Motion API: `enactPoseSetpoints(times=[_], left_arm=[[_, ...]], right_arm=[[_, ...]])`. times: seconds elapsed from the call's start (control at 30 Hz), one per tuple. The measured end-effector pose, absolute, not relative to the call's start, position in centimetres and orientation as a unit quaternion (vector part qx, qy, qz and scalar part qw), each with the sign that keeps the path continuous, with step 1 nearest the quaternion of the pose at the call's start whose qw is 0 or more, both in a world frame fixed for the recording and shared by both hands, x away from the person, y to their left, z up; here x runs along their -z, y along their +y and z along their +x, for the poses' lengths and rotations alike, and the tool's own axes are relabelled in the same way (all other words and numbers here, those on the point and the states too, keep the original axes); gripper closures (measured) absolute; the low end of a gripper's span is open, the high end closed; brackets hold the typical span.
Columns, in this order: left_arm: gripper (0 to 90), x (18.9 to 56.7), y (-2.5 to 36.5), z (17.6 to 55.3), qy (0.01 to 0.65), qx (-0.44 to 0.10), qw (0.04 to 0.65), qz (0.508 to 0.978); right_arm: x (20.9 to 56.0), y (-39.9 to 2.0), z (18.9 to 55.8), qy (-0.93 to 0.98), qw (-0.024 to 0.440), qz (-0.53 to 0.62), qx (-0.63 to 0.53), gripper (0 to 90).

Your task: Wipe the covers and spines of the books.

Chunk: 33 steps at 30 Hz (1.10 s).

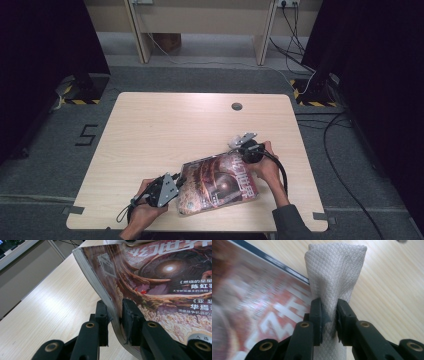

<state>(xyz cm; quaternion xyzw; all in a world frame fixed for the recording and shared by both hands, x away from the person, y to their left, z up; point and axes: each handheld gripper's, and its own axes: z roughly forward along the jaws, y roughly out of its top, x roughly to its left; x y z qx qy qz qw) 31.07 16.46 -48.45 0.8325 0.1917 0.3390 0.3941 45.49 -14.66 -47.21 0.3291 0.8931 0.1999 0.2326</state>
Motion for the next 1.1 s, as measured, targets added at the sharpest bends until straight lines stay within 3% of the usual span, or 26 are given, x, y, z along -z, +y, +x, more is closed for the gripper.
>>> enactPoseSetpoints(times=[0.47, 1.1], left_arm=[[75.3, 48.5, 16.5, 31.1, 0.195, -0.338, 0.395, 0.832], [75.2, 48.6, 16.6, 31.2, 0.197, -0.336, 0.393, 0.833]], right_arm=[[48.0, -15.8, 46.3, 0.89, 0.228, 0.342, -0.199, 77.1], [46.3, -11.8, 44.0, 0.903, 0.233, 0.284, -0.222, 77.0]])
